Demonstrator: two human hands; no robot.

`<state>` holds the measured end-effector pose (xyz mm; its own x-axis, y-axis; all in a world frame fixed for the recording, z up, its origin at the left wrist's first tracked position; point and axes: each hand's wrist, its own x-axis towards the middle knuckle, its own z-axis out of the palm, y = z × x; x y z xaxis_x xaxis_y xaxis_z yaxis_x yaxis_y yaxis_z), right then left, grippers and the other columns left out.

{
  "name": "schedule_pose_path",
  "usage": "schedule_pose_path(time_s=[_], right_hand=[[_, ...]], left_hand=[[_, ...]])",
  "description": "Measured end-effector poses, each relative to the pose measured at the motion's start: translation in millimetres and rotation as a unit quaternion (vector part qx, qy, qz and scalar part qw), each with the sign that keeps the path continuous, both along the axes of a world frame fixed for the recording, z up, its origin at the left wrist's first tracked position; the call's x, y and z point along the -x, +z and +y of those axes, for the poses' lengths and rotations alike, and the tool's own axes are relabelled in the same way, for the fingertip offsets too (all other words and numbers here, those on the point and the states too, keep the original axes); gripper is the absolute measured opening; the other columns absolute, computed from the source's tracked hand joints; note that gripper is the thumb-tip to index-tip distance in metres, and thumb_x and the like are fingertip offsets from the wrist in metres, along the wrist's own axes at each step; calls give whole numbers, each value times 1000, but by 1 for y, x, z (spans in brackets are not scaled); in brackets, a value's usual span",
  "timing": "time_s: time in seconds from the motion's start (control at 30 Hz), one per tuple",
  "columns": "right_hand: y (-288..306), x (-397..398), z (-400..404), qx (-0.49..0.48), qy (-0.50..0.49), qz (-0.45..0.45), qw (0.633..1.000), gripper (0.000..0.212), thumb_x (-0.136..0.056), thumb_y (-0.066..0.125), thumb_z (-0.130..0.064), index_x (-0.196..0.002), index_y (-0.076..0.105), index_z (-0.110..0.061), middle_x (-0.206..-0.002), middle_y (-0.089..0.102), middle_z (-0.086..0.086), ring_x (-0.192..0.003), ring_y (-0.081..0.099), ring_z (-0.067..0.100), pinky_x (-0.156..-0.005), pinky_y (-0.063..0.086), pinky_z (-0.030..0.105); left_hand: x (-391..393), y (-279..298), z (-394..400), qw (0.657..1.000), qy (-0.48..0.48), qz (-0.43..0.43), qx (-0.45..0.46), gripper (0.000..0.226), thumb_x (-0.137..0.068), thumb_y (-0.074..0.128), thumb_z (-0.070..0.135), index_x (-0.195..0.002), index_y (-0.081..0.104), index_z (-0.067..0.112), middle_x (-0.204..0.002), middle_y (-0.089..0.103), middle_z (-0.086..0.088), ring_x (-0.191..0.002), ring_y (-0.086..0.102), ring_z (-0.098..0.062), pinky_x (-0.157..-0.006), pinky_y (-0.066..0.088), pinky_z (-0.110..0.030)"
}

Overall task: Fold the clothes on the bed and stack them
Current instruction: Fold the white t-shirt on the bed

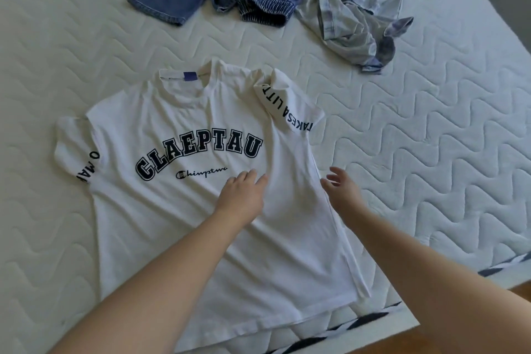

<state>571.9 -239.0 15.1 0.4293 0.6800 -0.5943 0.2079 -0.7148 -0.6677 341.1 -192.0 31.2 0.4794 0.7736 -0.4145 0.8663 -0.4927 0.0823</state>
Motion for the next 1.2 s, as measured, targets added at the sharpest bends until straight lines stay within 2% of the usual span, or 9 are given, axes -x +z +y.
schedule_pose_path(time_s=[0.17,0.33,0.53,0.6,0.7,0.87,0.93,1.07,1.2], right_hand=[[-11,-28,75,-8,2,25,1000,53,-96,57,-28,-145,40,-17,-136,55,2,-89,57,8,-62,40,17],[-22,-33,138,14,-34,72,997,62,-95,57,-30,-149,31,-14,-141,51,4,-102,50,16,-80,38,29],[-29,-39,189,56,-119,92,987,23,-90,62,-29,-94,60,-7,-82,62,11,-67,58,24,-46,36,24],[-35,-42,191,55,-140,102,983,18,-90,65,-24,-92,64,-6,-75,63,10,-56,56,20,-39,37,19],[-40,-46,190,41,-176,142,973,16,-87,63,-11,-103,65,-10,-82,67,8,-61,60,19,-50,46,24],[-32,-68,168,28,-106,177,978,24,-83,57,-3,-102,71,-8,-91,71,11,-75,62,21,-67,53,28],[-28,-78,150,46,-83,179,979,17,-83,59,-4,-93,71,-10,-89,71,11,-78,63,20,-71,53,29],[-29,-93,121,63,-105,195,973,6,-82,63,-4,-86,65,-8,-81,68,7,-75,64,18,-70,52,28],[-37,-97,103,68,-119,174,975,9,-82,62,-4,-81,57,-11,-72,62,6,-61,56,15,-55,43,24]], left_hand=[[-22,-5,61,997,59,-35,26,58,-98,42,29,-152,24,20,-151,33,-6,-135,36,-27,-105,36,-40],[-36,-10,112,980,164,-93,57,53,-99,44,30,-148,31,17,-150,35,-6,-126,47,-31,-97,43,-41],[-77,-13,188,964,234,-125,19,61,-98,47,40,-150,27,15,-155,28,-5,-127,48,-31,-91,45,-41],[-97,-15,209,968,207,-130,64,73,-95,53,44,-153,22,13,-160,18,-3,-137,39,-28,-100,40,-40],[-126,-21,234,963,226,-113,95,79,-91,60,46,-152,22,13,-159,24,-5,-142,31,-26,-107,35,-39],[-149,-30,250,910,351,-142,170,44,-93,62,20,-135,49,22,-119,63,-10,-78,66,-25,-67,55,-31],[-152,-31,253,892,370,-153,211,40,-94,60,20,-133,54,24,-100,69,-12,-63,62,-24,-70,60,-35],[-181,-29,247,910,300,-224,180,28,-86,55,5,-105,68,21,-82,64,-5,-62,61,-23,-66,59,-33],[-215,-31,234,938,145,-273,157,34,-85,60,3,-112,69,21,-114,48,2,-75,56,-13,-69,45,-15]])
